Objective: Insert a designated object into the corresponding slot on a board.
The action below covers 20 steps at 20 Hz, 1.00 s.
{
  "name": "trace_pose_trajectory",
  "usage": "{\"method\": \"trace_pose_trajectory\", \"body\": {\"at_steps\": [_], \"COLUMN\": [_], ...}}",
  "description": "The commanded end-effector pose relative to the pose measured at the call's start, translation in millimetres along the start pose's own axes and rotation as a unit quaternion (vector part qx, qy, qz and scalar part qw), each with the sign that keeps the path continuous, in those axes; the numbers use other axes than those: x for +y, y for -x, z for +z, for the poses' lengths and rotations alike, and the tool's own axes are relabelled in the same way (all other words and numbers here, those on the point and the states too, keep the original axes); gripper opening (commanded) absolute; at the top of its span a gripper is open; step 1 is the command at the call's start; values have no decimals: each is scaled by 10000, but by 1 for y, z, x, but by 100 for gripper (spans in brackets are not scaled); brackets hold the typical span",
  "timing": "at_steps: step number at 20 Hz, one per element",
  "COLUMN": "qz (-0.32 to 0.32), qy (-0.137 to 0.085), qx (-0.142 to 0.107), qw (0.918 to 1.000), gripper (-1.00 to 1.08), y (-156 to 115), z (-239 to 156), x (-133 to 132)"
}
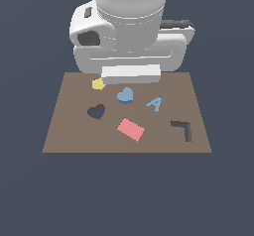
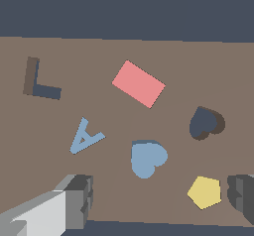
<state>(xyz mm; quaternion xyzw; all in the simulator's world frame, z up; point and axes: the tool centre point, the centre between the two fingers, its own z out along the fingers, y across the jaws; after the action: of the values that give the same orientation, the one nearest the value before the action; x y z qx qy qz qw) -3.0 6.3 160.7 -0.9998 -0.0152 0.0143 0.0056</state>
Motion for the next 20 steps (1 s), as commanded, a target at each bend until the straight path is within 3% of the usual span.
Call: {"method": "trace_pose_trajectory", "body": {"at_steps": [1, 10, 20], "qz": [0, 30, 123], "qy": [0, 10, 41], "qx": [0, 25, 104], "qw": [10000, 10000, 9999], "gripper": [100, 100, 100], "y": [0, 6, 25], "z": [0, 19, 80], "x": [0, 2, 9]}}
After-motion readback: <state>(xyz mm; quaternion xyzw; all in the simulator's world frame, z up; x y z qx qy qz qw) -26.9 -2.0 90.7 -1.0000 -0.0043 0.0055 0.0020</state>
